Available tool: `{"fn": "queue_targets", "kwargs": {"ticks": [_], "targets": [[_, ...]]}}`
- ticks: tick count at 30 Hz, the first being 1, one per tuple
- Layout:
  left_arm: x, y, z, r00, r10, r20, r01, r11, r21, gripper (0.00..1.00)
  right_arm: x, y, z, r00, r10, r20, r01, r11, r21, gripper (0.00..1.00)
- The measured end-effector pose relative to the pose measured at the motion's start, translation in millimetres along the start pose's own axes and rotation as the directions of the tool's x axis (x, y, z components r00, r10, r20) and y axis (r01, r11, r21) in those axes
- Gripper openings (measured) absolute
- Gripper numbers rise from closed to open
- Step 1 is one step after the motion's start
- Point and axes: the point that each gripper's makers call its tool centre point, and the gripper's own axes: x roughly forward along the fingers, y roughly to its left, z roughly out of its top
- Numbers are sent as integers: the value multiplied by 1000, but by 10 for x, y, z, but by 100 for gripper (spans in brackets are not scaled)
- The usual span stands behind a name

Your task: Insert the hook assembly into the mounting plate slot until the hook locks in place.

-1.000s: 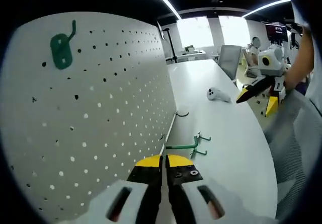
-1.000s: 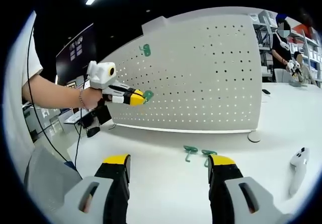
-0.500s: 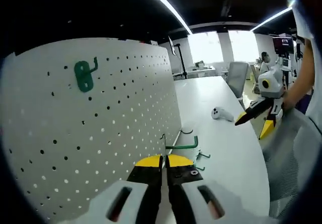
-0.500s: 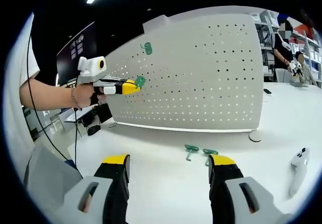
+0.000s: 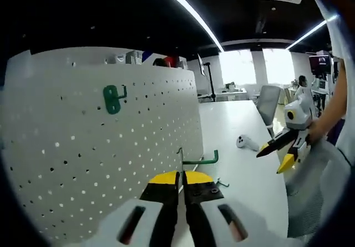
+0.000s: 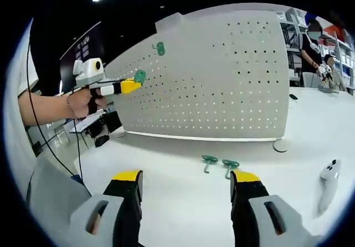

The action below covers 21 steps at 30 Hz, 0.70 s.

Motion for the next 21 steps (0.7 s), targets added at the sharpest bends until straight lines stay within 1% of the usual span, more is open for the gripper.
{"fn": "queue_targets", "kwargs": {"ticks": [3, 5, 9, 11, 13, 16, 19, 21], "targets": [[-75, 14, 15, 1000, 16, 12, -16, 1000, -7, 2, 1, -1, -9, 1000, 1, -3, -1, 1000, 0, 62], [-117, 30, 44, 999, 23, 34, -22, 999, -34, 2, 2, 1, -15, 1000, 2, -6, -2, 1000, 0, 62], [-178, 11, 79, 999, 29, 42, -28, 999, -26, 2, -1, -1, -13, 1000, 1, -4, -1, 1000, 3, 62], [-215, -17, 149, 997, 25, 77, -21, 999, -47, 3, -3, 1, -12, 1000, 0, -5, 0, 1000, 1, 62], [-242, -36, 158, 997, 30, 73, -26, 999, -45, 3, -3, -3, -12, 1000, -1, -4, 1, 1000, 3, 62], [-285, -64, 193, 995, 32, 92, -27, 998, -56, 3, -2, -3, -14, 1000, 0, -5, 1, 1000, 3, 61], [-300, -81, 176, 996, 36, 86, -32, 998, -55, 3, 3, 4, -19, 1000, 3, -8, -3, 1000, 0, 61], [-308, -77, 173, 995, 37, 93, -31, 997, -69, 3, 5, 9, -18, 1000, 5, -9, -5, 1000, -2, 61]]}}
